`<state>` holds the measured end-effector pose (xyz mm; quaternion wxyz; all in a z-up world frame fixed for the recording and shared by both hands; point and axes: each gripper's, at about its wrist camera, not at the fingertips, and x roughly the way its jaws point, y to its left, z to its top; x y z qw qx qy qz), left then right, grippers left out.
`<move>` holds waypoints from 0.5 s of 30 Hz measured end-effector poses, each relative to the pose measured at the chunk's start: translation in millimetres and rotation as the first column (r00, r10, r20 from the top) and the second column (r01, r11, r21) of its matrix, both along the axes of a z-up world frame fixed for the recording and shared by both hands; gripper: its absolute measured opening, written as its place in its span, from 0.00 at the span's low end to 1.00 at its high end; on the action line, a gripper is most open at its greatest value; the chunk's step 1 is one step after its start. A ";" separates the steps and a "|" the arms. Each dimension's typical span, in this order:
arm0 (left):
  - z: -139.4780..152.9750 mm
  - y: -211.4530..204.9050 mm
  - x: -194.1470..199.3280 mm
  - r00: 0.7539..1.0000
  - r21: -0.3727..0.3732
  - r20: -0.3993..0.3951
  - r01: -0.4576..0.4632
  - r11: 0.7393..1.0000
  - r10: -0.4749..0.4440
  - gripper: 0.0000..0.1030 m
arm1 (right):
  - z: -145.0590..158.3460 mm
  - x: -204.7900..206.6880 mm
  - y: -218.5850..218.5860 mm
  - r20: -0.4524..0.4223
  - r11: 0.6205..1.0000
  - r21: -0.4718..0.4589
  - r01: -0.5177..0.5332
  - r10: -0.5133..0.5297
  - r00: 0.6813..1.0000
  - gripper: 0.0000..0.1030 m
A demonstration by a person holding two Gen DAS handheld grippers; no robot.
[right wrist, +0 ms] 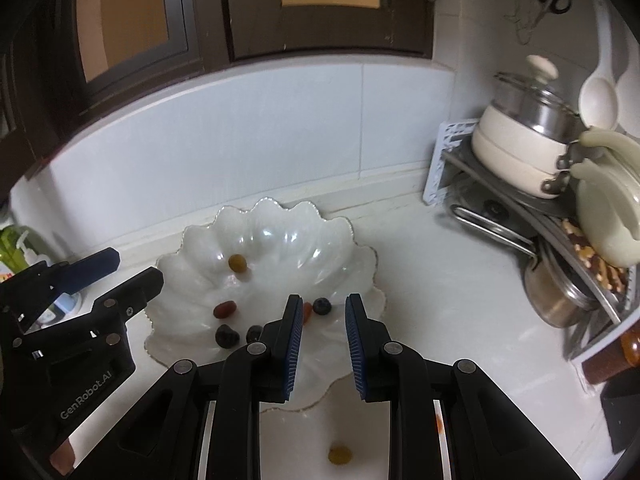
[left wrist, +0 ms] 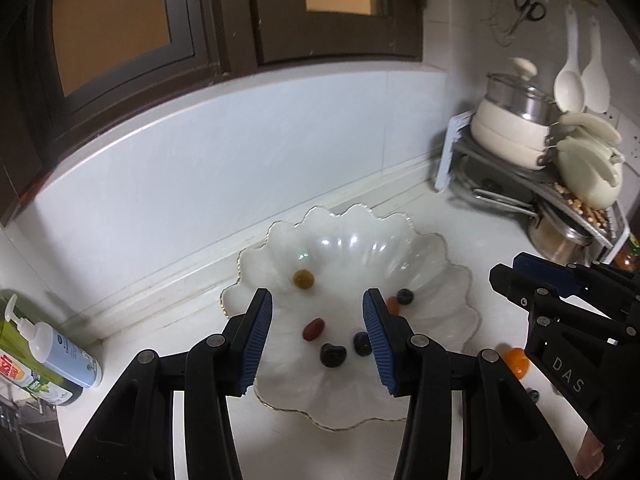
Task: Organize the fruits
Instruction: 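Withdraw both open tools from the bowl toward the orange and apple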
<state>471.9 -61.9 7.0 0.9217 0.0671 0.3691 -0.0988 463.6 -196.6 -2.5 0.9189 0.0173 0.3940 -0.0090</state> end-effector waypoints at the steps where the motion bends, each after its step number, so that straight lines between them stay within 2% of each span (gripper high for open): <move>1: 2.2 -0.8 -3.4 1.000 -0.004 0.004 0.004 1.000 -0.004 0.45 | 3.2 -4.6 -1.6 0.009 1.000 0.000 0.003 -0.003 1.000 0.23; 15: 34.7 -18.3 -50.8 0.993 -0.051 0.075 0.094 0.994 -0.090 0.45 | 32.6 -59.2 -16.5 0.116 0.999 0.000 0.042 -0.042 0.992 0.23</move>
